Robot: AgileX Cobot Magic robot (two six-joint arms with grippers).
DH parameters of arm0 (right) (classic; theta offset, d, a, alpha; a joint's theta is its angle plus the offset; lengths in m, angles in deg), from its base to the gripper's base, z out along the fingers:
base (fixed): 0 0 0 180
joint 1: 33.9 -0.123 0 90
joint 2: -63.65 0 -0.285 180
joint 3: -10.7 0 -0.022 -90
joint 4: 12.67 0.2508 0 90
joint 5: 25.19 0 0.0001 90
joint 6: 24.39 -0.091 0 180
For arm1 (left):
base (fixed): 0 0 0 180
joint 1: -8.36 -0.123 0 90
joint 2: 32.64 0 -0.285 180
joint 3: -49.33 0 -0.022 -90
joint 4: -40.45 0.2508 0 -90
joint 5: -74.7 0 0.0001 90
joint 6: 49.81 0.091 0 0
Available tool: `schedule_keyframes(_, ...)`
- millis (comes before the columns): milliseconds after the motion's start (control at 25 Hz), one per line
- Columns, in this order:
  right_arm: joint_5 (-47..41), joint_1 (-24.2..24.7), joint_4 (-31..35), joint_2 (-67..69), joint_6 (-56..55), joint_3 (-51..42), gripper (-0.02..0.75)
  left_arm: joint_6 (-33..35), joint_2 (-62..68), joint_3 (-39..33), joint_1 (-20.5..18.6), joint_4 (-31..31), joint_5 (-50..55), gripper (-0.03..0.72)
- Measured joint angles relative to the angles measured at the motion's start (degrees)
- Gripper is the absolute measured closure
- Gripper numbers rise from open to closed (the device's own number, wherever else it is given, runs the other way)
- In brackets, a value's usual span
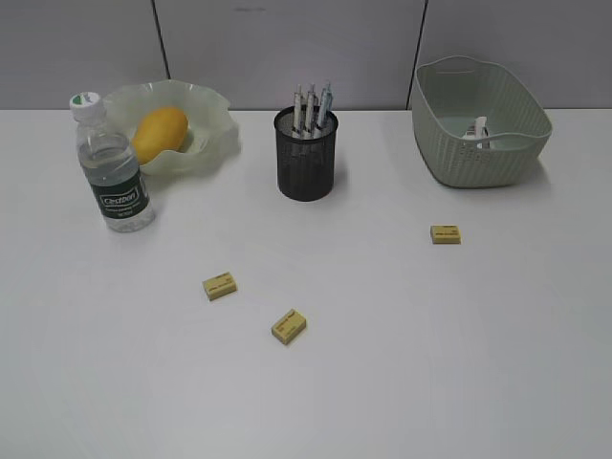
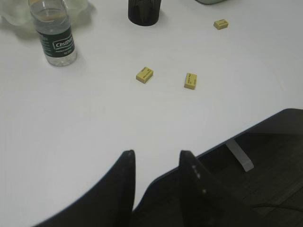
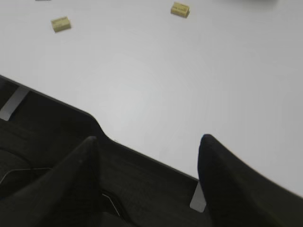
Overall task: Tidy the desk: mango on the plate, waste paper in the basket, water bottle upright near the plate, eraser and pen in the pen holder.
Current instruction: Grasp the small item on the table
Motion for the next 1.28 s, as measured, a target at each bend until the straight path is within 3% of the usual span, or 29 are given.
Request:
schedule_keyframes(280,-0.12,0.0,0.0,-0.02,0.0,-3.23,0.261,0.0,0.0,0.0,0.0,0.0,0.0,0.449)
schedule_keyframes(1280,2.62,0.0,-0.39,-0.02,0.0,-3.93,0.264,0.0,0.0,-0.02,0.0,0.0,0.0,0.449)
